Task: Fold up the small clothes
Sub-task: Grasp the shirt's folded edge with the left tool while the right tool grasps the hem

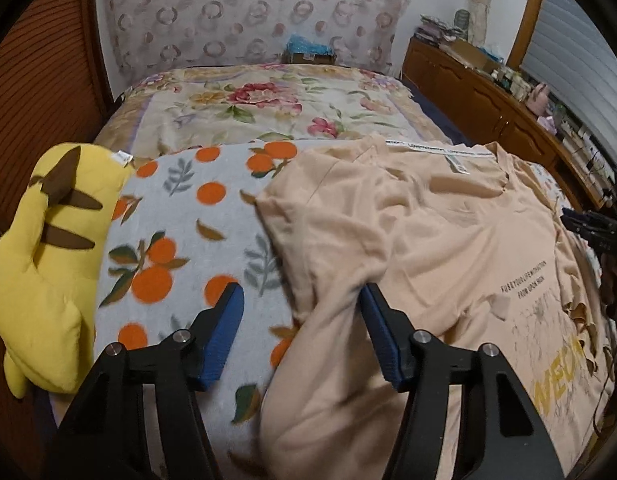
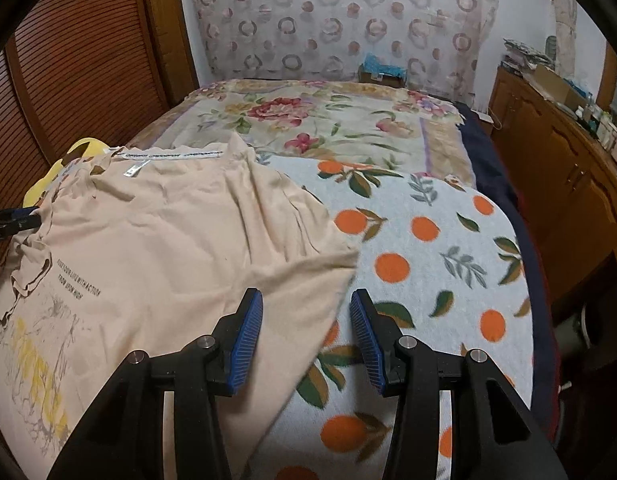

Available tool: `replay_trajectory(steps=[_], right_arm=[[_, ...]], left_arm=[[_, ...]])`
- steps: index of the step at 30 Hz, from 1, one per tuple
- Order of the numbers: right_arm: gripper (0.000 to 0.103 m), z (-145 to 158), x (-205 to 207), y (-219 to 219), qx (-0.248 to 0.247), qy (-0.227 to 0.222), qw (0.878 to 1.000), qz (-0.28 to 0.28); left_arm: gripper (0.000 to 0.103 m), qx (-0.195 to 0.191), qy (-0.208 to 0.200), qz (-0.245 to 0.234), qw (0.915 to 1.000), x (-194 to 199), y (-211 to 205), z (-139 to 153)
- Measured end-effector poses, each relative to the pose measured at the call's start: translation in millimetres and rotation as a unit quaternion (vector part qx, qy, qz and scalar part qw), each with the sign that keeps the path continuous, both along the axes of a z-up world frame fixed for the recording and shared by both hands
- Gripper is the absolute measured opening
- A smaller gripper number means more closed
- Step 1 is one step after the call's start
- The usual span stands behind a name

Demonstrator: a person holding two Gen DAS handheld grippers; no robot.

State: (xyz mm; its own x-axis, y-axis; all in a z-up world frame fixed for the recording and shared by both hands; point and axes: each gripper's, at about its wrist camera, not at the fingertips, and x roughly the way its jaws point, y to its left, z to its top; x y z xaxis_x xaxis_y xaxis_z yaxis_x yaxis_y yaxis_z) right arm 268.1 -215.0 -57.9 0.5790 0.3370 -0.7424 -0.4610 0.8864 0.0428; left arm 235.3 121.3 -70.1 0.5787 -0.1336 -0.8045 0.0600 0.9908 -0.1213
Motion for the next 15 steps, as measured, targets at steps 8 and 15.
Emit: replay_trajectory(steps=[8,15], right_arm=[[0.008,-3,4,10,-0.007,-0.006,0.999,0.035],[0.007,36,-45,-2,0.017,-0.088,0.995,0.039]], left_arm=[[0.008,0.005,-0.009,-0.025,0.9996,5,-22,11],[0.007,-0.006,-0.117,-0.031,0.9926,-54,-30,79]])
